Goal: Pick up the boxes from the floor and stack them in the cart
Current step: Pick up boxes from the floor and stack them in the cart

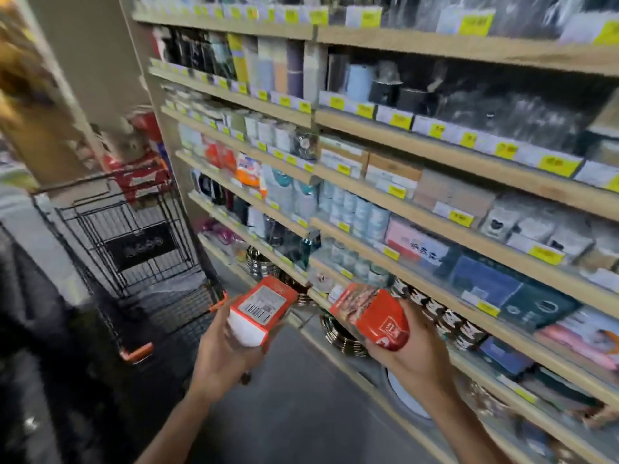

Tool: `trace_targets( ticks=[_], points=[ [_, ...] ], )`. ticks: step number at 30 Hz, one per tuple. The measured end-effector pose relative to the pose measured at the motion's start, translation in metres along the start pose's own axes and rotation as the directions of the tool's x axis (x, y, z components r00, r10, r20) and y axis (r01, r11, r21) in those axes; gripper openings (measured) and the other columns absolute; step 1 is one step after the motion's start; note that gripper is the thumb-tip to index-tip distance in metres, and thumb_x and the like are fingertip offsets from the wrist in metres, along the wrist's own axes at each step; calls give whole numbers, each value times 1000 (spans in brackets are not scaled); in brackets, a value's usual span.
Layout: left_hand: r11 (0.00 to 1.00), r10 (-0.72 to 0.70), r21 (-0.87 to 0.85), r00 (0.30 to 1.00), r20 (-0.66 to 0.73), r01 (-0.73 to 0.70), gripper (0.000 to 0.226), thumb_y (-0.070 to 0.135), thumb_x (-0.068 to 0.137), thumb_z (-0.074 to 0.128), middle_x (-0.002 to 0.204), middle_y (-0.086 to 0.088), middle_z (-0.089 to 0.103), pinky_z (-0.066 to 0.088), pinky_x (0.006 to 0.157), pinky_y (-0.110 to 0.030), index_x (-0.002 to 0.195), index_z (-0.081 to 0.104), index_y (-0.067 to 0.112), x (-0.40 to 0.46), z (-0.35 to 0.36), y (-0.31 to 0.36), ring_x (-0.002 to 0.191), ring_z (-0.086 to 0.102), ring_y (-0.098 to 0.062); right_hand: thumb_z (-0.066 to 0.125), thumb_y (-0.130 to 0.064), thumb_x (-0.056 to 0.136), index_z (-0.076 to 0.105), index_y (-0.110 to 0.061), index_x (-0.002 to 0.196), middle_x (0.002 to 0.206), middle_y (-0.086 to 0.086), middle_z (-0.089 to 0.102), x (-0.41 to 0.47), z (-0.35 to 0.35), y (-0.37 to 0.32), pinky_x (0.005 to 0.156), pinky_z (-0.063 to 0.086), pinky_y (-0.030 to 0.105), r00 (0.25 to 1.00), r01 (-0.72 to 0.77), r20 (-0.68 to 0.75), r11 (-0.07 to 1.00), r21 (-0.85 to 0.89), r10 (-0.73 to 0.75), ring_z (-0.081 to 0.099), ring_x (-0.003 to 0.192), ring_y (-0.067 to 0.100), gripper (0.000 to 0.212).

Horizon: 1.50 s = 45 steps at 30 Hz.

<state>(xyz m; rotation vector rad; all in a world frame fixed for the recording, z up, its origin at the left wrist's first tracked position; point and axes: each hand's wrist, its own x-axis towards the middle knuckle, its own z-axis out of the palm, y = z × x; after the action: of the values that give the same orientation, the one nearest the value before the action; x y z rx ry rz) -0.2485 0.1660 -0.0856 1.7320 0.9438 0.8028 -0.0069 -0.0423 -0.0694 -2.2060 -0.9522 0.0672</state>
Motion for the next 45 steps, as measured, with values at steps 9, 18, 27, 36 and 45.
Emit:
trace_targets(
  ticks=[9,18,27,36,45],
  points=[
    [997,-61,-51,979,-197,52,81,-12,60,85,98,17,72,51,59,-11,126,54,23,64,-115,-52,90,64,12,76,-70,51,43,-32,143,121,2,61,77,123,-99,82,56,42,994,28,108,999,21,-30,61,102,22,104],
    [989,-139,-14,883,-448,148,83,4,59,93,107,11,71,47,75,-3,130,54,26,104,-174,-89,95,63,12,74,-70,53,42,-35,142,123,-3,62,153,223,-163,82,57,43,933,147,311,981,130,-181,64,102,20,101],
    [956,-220,7,728,-650,295,89,22,53,98,104,31,66,47,68,-4,129,52,32,138,-180,-102,93,64,8,78,-65,53,46,-32,139,116,-8,62,246,307,-210,81,57,37,830,235,442,932,276,-340,64,98,17,98],
    [926,-301,-37,677,-672,375,89,43,50,94,108,31,64,48,85,-22,127,50,42,213,-171,-137,102,56,16,87,-52,57,50,-30,140,115,-9,64,309,382,-223,80,55,30,796,192,515,940,282,-317,62,97,12,94],
    [858,-482,-150,673,-560,490,88,27,59,96,113,18,66,50,95,-31,134,49,30,285,-213,-231,108,58,4,80,-62,53,51,-31,134,110,-8,65,325,501,-245,81,58,38,796,108,584,987,123,-160,65,97,17,92]
  ],
)
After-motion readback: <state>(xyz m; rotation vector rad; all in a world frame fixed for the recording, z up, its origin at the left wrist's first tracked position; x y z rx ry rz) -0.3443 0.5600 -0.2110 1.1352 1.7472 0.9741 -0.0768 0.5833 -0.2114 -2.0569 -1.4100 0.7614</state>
